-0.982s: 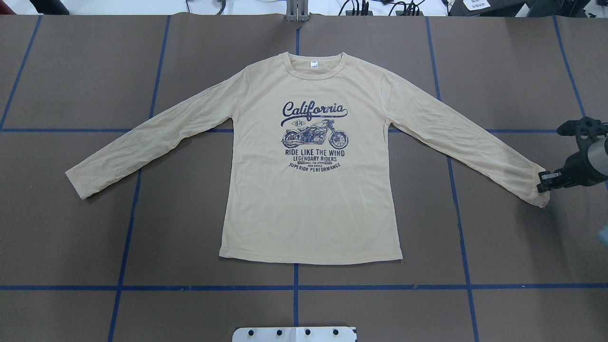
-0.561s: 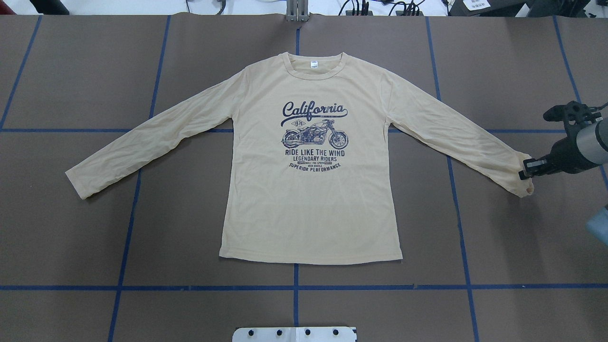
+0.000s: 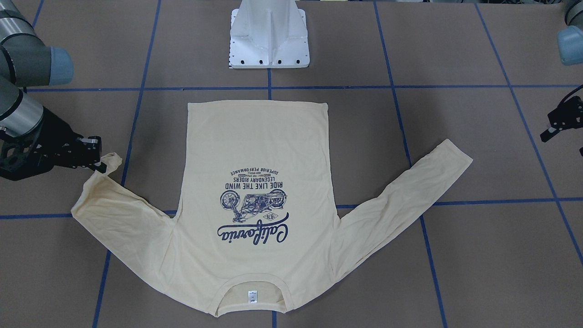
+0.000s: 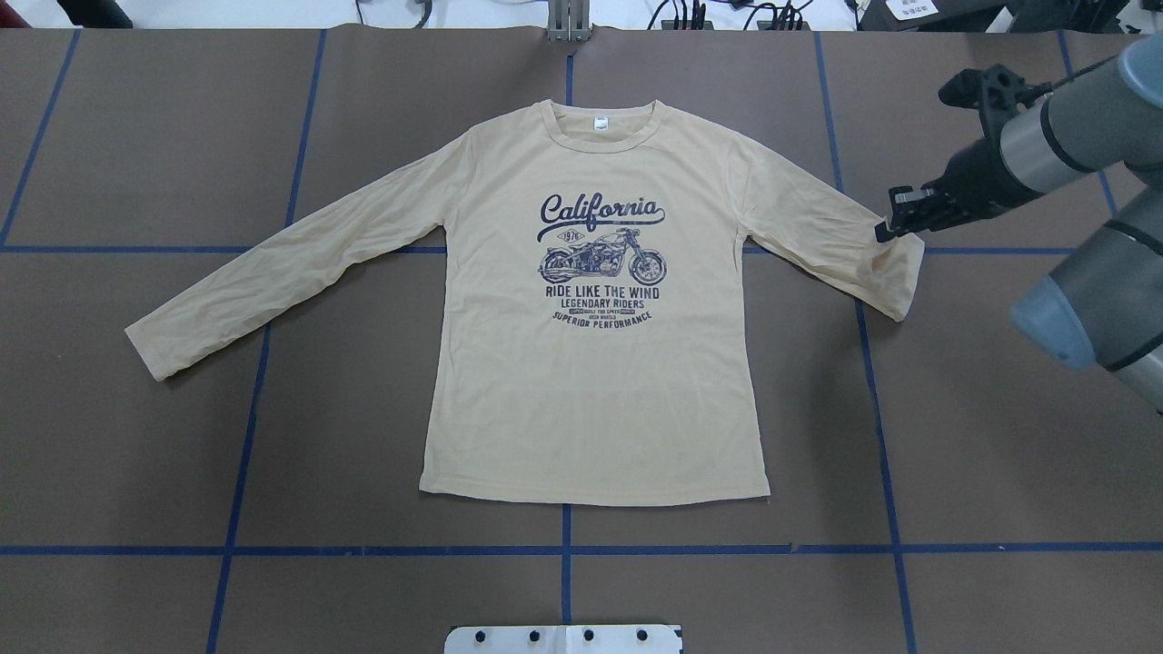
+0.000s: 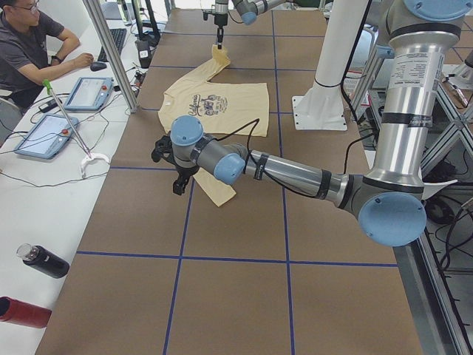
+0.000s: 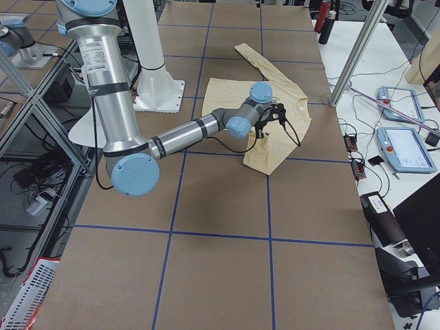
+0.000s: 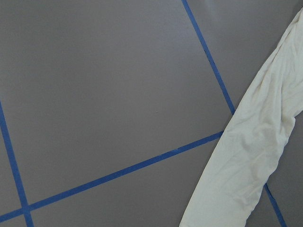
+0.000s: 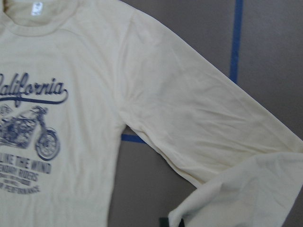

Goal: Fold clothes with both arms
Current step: 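Carry the sleeve cuff with the right gripper across toward the collar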

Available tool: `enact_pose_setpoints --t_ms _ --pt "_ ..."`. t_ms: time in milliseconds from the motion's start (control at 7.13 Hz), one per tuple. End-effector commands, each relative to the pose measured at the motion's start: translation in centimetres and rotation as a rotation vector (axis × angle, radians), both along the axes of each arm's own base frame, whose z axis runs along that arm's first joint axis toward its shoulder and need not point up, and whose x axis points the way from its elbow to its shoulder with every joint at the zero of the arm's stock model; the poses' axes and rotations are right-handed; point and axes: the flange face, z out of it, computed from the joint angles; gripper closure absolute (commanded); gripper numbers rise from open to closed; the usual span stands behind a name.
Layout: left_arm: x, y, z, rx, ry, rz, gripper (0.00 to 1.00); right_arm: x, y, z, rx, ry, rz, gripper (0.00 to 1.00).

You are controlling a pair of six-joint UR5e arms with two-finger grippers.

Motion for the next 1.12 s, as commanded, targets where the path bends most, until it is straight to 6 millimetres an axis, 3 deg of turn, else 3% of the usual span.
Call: enact_pose_setpoints --t_ms 0,280,561,701,982 --pt "0.0 -0.2 -0.3 -0.004 0.003 -0.007 0.0 -0.6 -2.6 -9.2 -0.001 -0.099 0.05 1.0" --pt "0.0 -0.4 -0.3 -0.006 -0.001 -0.011 0.0 -3.3 -6.0 -16.7 -0.03 -0.159 0.083 1.0" --pt "0.1 -0.5 0.5 -0.018 -0.006 -0.01 0.0 -8.2 -11.1 -22.6 -0.034 -0.153 0.091 1.0" --pt "0.0 -0.6 1.0 -0.029 -0.008 -0.011 0.0 -12.2 -11.7 -24.1 -0.02 -0.128 0.101 1.0" --pt "0.0 -1.0 1.7 -0.039 -0.012 -0.011 0.0 -19.9 -10.3 -25.8 0.018 -0.073 0.124 1.0"
